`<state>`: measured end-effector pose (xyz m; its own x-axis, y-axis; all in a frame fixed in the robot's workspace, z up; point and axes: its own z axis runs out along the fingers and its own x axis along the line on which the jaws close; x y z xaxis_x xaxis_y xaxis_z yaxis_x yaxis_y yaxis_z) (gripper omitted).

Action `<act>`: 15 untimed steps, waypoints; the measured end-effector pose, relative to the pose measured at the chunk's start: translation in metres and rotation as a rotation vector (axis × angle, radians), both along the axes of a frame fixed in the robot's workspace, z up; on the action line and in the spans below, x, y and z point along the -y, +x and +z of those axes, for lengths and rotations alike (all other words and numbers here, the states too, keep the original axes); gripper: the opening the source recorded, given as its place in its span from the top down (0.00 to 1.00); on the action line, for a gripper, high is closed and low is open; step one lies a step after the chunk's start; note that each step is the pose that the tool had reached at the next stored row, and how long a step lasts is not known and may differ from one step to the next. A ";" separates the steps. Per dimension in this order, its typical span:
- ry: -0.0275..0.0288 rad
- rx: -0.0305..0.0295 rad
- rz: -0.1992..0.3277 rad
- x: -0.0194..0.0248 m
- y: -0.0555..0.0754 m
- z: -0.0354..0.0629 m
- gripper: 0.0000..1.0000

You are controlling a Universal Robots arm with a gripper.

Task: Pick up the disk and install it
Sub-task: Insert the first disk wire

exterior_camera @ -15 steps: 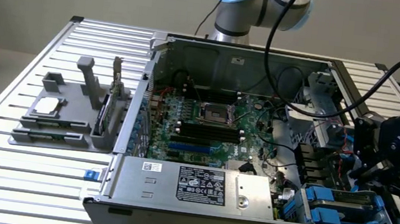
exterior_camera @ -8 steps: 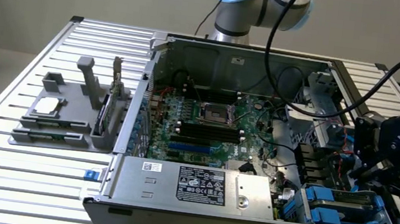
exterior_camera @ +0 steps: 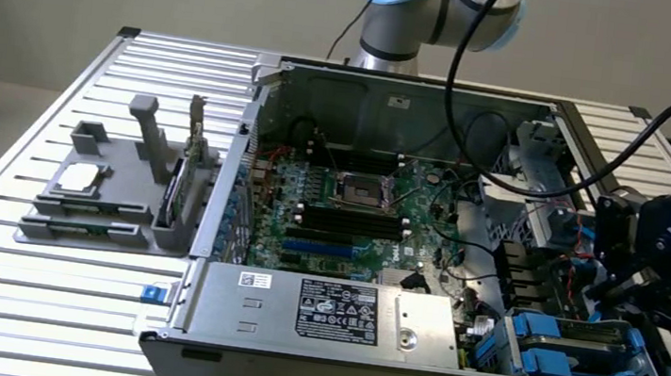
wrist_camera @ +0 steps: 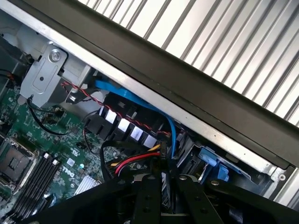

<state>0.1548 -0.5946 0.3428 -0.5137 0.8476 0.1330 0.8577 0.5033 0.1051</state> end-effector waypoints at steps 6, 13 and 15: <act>-0.0047 -0.0006 0.000 0.0114 -0.001 0.0042 0.83; -0.0050 -0.0006 0.000 0.0344 -0.011 0.0045 0.83; -0.0050 -0.0005 -0.001 0.0351 -0.015 0.0045 0.83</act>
